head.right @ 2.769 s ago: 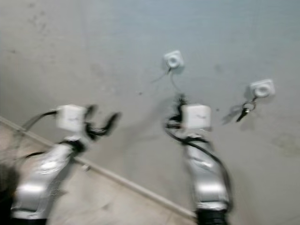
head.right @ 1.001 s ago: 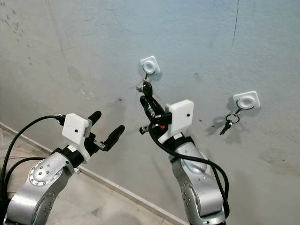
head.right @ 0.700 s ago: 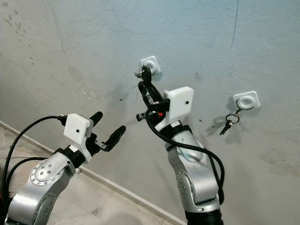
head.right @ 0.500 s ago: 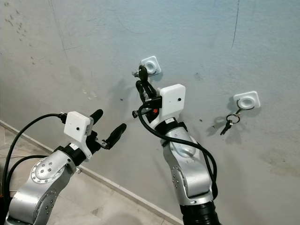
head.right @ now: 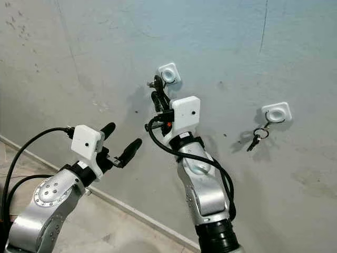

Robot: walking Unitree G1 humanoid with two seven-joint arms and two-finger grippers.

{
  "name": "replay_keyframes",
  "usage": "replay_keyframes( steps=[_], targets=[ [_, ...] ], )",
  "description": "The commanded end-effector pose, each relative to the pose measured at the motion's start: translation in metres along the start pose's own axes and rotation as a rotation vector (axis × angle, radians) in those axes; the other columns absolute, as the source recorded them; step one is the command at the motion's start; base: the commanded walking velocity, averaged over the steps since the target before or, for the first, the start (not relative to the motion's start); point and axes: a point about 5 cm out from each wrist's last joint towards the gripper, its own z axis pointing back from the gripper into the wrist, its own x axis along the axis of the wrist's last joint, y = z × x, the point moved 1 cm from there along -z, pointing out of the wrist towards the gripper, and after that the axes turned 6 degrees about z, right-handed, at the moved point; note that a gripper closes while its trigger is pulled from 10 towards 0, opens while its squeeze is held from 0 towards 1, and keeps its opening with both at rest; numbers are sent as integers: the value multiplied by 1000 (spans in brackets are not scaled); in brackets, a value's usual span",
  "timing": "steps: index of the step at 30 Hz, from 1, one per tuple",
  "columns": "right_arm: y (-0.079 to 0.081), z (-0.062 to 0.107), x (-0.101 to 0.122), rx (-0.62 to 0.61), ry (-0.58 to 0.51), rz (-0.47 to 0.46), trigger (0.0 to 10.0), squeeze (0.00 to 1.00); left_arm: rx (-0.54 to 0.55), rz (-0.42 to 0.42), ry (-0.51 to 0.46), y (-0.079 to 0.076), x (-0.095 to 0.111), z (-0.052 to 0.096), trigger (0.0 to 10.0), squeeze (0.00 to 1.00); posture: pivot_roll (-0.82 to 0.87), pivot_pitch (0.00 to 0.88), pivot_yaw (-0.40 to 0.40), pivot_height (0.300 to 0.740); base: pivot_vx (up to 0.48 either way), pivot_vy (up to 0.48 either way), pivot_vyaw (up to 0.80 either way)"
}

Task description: Hang keys on a hook

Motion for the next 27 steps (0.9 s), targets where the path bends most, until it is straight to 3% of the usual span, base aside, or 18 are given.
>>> replay_keyframes(
  steps=[1,13,27],
  targets=[
    [-5,-5,5,-28,-24,9,10000,0,0,-1,0,-2,2,1,10000,0,221,0,-86,740,0,0,0],
    [-26,11,-5,-132,24,-7,10000,0,6,10,9,-2,-1,2,10000,0,212,0,-87,740,0,0,0],
    [-34,29,-7,-154,54,-14,10000,0,6,9,9,-1,0,1,10000,0,208,0,-82,740,0,0,0]
  ],
)
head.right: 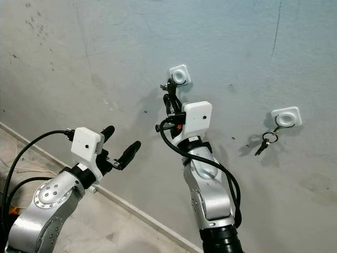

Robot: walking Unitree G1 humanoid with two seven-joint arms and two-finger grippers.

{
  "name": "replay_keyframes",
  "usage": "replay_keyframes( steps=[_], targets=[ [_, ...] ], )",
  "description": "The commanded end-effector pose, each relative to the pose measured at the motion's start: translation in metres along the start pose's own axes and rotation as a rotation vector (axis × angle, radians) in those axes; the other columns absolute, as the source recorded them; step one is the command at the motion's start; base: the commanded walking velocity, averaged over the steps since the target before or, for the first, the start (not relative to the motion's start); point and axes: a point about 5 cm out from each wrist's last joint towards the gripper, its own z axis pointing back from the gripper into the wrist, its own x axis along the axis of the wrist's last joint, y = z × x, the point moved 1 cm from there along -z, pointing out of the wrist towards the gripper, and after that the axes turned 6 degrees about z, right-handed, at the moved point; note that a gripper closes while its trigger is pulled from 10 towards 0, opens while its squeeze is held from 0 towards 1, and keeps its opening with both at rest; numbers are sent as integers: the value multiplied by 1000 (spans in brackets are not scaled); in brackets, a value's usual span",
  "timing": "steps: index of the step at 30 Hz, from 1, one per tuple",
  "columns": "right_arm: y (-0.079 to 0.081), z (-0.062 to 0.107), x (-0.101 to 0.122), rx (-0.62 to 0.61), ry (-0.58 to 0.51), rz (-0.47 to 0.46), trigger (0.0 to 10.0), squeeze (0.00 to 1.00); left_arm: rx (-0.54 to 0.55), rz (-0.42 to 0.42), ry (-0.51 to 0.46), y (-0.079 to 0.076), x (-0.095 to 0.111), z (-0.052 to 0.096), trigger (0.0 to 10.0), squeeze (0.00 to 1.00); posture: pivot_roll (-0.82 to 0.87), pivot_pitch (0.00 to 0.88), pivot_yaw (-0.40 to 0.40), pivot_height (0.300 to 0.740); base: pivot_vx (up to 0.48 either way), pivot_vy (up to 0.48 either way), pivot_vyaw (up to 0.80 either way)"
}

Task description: Hang keys on a hook

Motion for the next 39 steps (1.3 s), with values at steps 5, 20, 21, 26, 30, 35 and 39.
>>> replay_keyframes(
  steps=[5,20,21,26,30,35,39],
  targets=[
    [-17,10,-1,-64,22,3,10000,0,-11,-5,-10,-2,3,-1,10000,0,207,0,-81,740,0,0,0],
    [-18,24,-12,-51,89,5,10000,0,-14,-7,-7,-1,2,-2,10000,0,202,0,-77,740,0,0,0],
    [-18,25,-12,-49,92,6,10000,0,-13,-7,-7,-1,2,-3,10000,0,202,0,-77,740,0,0,0],
    [-17,24,-12,-37,92,6,10000,0,-13,-7,-7,-2,2,-3,10000,0,202,0,-77,740,0,0,0],
    [-14,21,-10,-17,83,11,10000,0,-1,-7,-24,0,6,-4,10000,0,202,0,-77,740,0,0,0],
    [-11,20,-12,12,92,12,10000,0,-11,-9,-70,-2,21,-9,10000,0,202,0,-77,740,0,0,0],
    [-9,22,-17,24,110,18,10000,0,-52,-23,-94,-9,32,-13,10000,0,204,0,-78,740,0,0,0]
  ],
)
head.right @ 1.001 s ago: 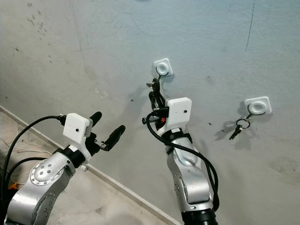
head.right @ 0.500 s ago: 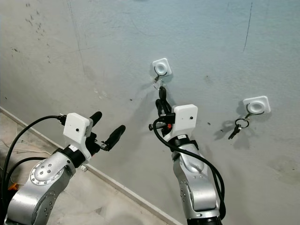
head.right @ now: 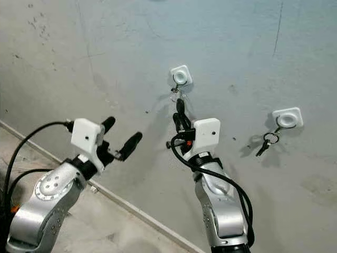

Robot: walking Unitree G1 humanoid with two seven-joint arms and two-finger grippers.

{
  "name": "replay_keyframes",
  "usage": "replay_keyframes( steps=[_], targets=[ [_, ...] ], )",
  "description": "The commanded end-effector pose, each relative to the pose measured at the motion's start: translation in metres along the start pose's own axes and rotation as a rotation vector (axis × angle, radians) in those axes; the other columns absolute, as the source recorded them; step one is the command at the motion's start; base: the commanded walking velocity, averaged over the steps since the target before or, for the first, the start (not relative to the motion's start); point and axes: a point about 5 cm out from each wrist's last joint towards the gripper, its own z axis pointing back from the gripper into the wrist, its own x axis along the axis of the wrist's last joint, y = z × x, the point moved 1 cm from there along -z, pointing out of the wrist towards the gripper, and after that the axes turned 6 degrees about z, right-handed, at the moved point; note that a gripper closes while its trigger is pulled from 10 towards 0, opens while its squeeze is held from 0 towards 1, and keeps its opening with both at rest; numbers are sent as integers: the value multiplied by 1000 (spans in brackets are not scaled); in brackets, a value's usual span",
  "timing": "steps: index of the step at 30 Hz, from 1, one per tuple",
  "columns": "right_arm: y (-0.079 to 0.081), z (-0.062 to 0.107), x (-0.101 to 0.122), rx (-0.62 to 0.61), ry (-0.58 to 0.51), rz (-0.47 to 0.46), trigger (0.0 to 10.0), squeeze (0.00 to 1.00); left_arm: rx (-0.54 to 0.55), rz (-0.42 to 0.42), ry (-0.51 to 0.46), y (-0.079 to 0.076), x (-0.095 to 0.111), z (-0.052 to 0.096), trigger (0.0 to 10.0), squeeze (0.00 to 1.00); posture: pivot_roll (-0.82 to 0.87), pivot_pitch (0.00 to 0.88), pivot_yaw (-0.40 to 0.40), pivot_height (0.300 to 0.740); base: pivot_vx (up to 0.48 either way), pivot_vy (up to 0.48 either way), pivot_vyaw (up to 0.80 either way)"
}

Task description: Hang keys on a hook

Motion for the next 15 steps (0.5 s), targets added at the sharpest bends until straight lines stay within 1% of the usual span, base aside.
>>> replay_keyframes(
  steps=[1,5,10,12,14,15],
  targets=[
    [0,0,0,11,5,8,10000,0,-24,-8,-15,-5,7,-1,10000,0,204,0,-78,740,0,0,0],
    [2,0,-2,17,10,18,10000,0,-85,4,-3,-15,8,-3,10000,0,203,0,-78,740,0,0,0],
    [2,-1,-2,8,9,25,10000,0,-135,5,31,-21,2,-1,10000,0,203,0,-76,740,0,0,0],
    [2,-2,-1,2,2,31,10000,0,-164,7,44,-27,0,0,10000,0,203,0,-76,740,0,0,0],
    [2,-2,-1,5,-2,24,10000,0,-171,8,47,-28,-1,0,10000,0,202,0,-73,740,0,0,0],
    [2,-2,-1,11,-2,24,10000,608,-174,8,50,-28,-1,0,10000,0,202,0,-73,740,0,0,0]
  ],
)
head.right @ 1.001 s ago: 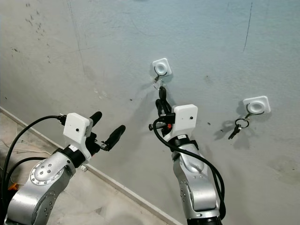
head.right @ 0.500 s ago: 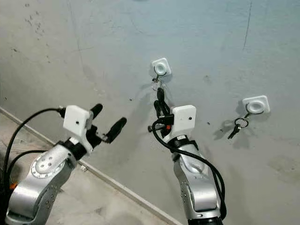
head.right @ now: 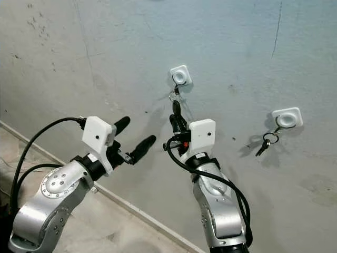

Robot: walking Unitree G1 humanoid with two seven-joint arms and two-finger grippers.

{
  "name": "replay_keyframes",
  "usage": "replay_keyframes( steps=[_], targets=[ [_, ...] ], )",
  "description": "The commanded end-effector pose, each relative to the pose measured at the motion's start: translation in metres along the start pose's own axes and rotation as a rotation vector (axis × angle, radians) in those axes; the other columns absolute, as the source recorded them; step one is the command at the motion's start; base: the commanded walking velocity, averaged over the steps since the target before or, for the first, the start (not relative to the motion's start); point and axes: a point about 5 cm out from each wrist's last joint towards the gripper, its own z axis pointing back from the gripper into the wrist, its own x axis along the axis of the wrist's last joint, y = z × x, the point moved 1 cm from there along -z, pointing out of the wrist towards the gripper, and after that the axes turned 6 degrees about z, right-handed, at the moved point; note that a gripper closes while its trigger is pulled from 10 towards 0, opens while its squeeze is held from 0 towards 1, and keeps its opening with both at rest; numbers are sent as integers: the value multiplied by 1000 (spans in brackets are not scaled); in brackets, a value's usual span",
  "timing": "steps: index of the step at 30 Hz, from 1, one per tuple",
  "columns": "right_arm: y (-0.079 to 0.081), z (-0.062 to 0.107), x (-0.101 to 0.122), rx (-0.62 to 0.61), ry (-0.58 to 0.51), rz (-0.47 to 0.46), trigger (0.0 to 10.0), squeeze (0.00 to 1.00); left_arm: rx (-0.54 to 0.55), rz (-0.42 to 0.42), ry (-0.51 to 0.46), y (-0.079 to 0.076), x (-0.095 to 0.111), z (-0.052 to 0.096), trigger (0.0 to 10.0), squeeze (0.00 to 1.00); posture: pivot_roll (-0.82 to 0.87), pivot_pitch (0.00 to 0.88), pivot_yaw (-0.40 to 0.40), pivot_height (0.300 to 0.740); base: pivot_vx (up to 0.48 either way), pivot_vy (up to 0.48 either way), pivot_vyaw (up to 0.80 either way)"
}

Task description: Hang keys on a hook

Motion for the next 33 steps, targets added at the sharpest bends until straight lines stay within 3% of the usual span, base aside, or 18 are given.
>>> replay_keyframes(
  steps=[1,2,7,12,16,24,31,33],
  targets=[
    [-1,-2,1,2,-8,3,10000,608,-25,-1,-8,-5,3,1,10000,0,202,0,-73,740,0,0,0],
    [0,-1,0,11,-6,1,10000,1000,-25,0,-6,-5,3,1,10000,0,202,0,-73,740,0,0,0],
    [2,1,-1,33,-4,-14,10000,1000,-28,1,-3,-5,3,1,10000,0,202,0,-73,740,0,0,0],
    [23,10,-12,221,54,5,10000,1000,-43,2,9,-6,1,1,10000,0,198,0,-75,740,0,0,0],
    [23,14,-14,230,58,27,10000,1000,-42,1,13,-6,-1,2,10000,0,197,0,-75,740,0,0,0],
    [16,22,-18,223,71,94,10000,1000,-9,4,27,1,-8,5,10000,0,198,0,-77,740,0,0,0],
    [-5,37,-20,85,91,117,10000,1000,64,-6,48,12,-19,12,10000,0,185,0,-83,740,0,0,0],
    [-18,44,-16,-5,96,119,10000,1000,133,-14,49,19,-23,14,10000,0,172,0,-84,740,0,0,0]
  ],
)
